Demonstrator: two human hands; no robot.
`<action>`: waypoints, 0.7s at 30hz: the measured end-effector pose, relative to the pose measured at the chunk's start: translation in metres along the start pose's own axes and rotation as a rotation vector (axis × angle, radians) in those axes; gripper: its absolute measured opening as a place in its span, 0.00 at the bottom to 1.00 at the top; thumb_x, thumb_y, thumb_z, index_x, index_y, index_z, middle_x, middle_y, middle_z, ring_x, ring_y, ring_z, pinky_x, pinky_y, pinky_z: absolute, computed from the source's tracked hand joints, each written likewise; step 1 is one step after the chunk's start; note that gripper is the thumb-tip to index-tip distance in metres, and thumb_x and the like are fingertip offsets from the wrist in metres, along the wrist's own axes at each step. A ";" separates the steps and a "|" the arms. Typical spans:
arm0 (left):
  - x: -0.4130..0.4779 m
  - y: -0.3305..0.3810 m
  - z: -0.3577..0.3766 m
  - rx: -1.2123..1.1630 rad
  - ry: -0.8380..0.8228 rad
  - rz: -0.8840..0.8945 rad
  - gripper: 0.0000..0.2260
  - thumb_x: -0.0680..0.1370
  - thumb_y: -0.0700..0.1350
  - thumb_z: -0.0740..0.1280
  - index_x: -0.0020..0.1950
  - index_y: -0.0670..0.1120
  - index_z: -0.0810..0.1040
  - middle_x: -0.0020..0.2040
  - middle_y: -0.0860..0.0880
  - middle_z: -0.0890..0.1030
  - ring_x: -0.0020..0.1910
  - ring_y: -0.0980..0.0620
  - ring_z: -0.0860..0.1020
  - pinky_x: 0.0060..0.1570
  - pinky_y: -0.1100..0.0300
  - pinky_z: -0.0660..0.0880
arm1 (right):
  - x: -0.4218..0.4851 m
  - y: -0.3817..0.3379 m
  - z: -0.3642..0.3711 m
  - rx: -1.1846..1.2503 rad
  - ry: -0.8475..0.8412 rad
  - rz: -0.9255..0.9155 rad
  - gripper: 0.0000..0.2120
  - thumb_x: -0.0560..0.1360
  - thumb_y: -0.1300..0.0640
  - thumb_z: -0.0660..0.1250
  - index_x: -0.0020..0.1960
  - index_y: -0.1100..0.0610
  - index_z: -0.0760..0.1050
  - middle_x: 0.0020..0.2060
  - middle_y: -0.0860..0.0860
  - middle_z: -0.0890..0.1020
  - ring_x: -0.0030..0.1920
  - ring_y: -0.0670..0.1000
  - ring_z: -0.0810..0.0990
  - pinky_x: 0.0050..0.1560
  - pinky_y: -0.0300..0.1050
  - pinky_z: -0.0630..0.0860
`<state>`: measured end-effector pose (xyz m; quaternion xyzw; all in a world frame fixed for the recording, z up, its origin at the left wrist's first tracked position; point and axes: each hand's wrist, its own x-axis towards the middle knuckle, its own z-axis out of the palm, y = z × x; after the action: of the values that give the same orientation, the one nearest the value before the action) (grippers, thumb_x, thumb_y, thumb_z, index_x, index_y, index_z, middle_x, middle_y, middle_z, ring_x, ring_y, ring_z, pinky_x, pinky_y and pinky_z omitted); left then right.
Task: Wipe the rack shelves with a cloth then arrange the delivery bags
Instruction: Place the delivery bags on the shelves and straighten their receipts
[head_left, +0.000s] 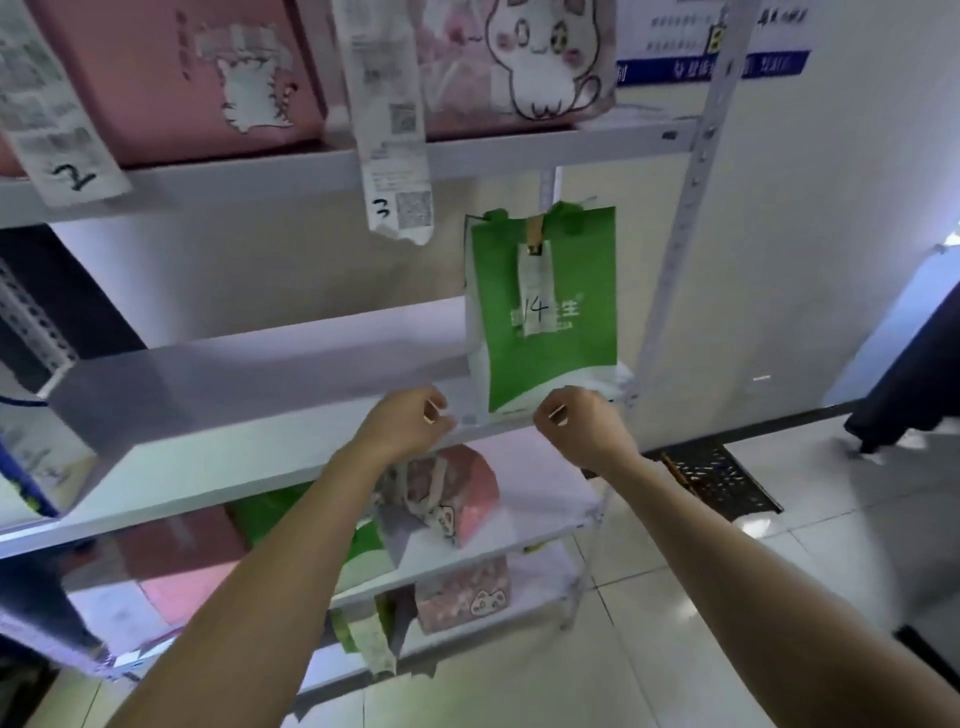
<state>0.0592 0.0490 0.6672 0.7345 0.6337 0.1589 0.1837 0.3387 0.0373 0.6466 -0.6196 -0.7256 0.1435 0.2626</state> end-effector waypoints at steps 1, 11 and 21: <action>0.005 0.014 0.006 -0.034 0.025 -0.012 0.19 0.81 0.57 0.72 0.68 0.49 0.80 0.59 0.51 0.84 0.54 0.50 0.82 0.56 0.55 0.78 | 0.002 0.012 -0.009 0.015 0.052 0.012 0.08 0.79 0.50 0.70 0.50 0.54 0.85 0.47 0.47 0.86 0.45 0.48 0.84 0.47 0.47 0.83; 0.058 0.081 0.030 -0.113 0.280 -0.056 0.09 0.84 0.50 0.71 0.61 0.48 0.78 0.57 0.50 0.85 0.53 0.49 0.82 0.54 0.53 0.80 | 0.038 0.059 -0.035 0.109 0.247 0.118 0.38 0.76 0.51 0.77 0.78 0.56 0.60 0.73 0.55 0.72 0.69 0.56 0.75 0.71 0.57 0.75; 0.022 0.024 0.014 -0.265 0.394 -0.120 0.03 0.88 0.41 0.60 0.58 0.49 0.69 0.47 0.52 0.80 0.44 0.51 0.81 0.39 0.55 0.77 | 0.070 0.020 0.002 0.246 0.044 0.058 0.12 0.83 0.58 0.61 0.64 0.49 0.74 0.49 0.53 0.85 0.42 0.55 0.84 0.43 0.59 0.85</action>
<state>0.0897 0.0666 0.6663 0.6198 0.6735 0.3696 0.1603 0.3476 0.1100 0.6487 -0.6066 -0.6783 0.2252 0.3483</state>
